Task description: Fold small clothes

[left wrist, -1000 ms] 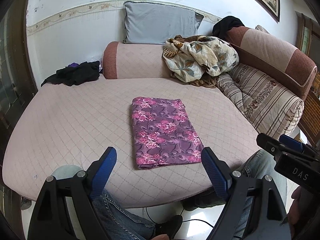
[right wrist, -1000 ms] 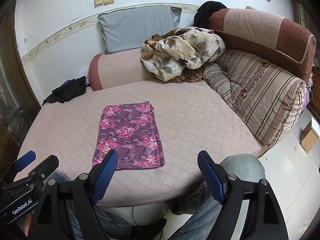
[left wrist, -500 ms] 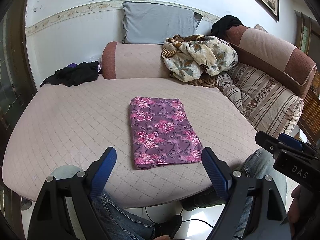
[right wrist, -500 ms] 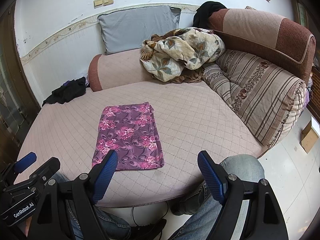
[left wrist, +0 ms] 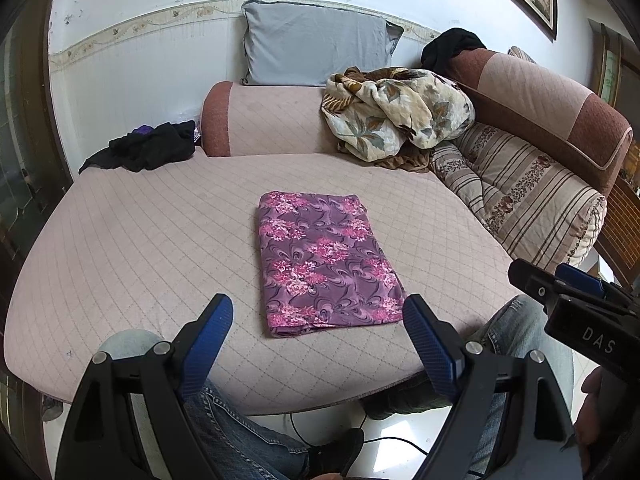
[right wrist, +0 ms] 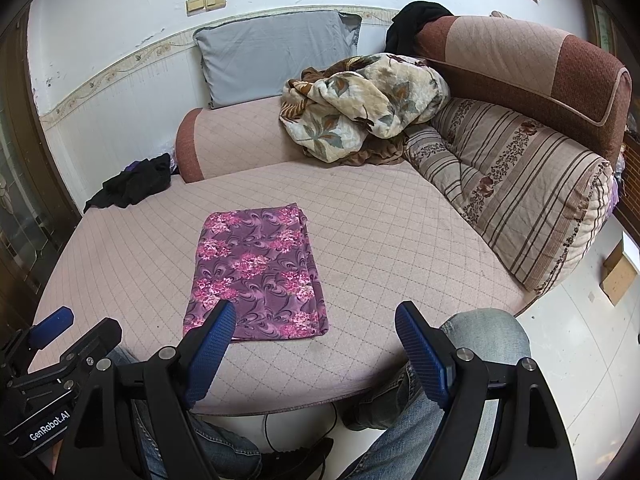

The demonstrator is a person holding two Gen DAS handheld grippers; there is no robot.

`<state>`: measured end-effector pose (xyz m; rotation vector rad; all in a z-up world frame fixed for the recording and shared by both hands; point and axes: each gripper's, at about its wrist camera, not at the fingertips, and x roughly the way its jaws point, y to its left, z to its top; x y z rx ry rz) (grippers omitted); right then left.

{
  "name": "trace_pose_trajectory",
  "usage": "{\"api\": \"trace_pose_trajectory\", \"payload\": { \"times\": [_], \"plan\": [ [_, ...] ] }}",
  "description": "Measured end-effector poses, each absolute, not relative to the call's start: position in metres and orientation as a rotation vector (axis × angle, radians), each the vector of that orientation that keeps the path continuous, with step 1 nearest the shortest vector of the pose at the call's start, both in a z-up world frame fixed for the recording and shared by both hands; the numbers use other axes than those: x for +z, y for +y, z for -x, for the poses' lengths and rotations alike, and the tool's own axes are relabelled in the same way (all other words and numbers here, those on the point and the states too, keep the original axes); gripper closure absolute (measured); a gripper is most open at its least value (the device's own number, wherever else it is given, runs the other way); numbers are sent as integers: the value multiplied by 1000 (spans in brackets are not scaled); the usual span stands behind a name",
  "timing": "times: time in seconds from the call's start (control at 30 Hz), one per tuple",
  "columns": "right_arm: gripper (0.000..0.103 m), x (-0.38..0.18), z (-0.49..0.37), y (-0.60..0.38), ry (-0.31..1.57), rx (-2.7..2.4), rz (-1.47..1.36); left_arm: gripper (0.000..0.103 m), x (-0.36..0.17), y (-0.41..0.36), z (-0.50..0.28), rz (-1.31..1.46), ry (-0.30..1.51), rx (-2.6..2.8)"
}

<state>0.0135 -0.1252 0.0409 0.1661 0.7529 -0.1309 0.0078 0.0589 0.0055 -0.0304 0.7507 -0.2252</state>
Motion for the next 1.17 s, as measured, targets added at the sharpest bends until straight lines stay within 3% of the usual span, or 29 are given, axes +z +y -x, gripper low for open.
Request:
{"api": "trace_pose_trajectory", "payload": {
  "times": [1.17],
  "plan": [
    [17,31,-32,-128,784,-145,-176,17,-1,53,-12,21,747,-265]
  ]
}}
